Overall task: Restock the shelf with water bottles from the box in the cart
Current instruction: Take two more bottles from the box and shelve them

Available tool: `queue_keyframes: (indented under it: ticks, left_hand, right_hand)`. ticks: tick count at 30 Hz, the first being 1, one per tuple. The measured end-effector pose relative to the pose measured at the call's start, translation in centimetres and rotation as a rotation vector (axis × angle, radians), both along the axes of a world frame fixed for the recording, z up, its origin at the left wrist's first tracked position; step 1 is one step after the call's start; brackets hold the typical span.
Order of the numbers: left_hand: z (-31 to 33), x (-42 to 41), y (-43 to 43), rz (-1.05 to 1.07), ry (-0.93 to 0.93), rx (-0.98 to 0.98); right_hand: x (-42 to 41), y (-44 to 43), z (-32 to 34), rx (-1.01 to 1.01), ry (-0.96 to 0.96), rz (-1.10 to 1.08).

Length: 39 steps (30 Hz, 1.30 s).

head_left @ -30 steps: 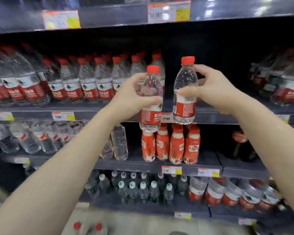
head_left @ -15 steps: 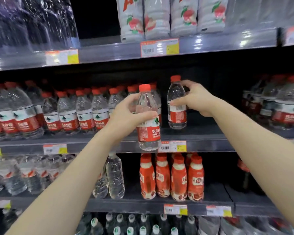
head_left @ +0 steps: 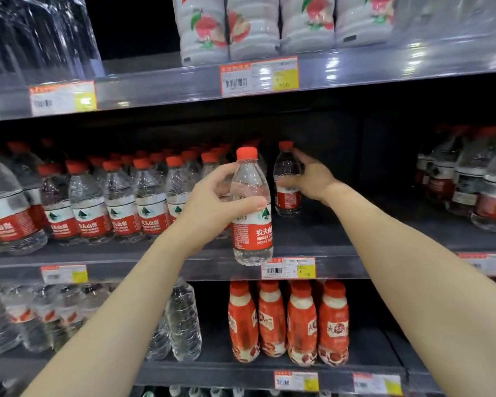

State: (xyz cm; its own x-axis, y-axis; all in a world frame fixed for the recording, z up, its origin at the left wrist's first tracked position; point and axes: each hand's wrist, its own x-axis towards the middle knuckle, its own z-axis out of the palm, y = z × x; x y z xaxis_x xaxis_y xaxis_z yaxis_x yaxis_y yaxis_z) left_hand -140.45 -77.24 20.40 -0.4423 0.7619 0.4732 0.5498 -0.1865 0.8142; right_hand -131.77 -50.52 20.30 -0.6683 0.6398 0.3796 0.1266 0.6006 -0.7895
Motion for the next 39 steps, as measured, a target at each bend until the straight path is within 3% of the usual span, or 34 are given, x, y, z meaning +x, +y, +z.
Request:
queue_keyframes:
  ticks: [14,25,39]
  left_hand:
    - [0.5,-1.9,0.2,-0.062,0.003,0.065]
    - [0.5,-3.0,0.3,-0.102,0.013,0.078]
    - [0.0,-3.2,0.9,-0.146,-0.002,0.117]
  right_hand:
    - [-4.9,4.0,0.4,0.109,-0.11,-0.165]
    - [-6.7,6.3,0.3,0.038,-0.08,-0.14]
    - [-7.5,8.1,-0.2,0.119,-0.095,-0.121]
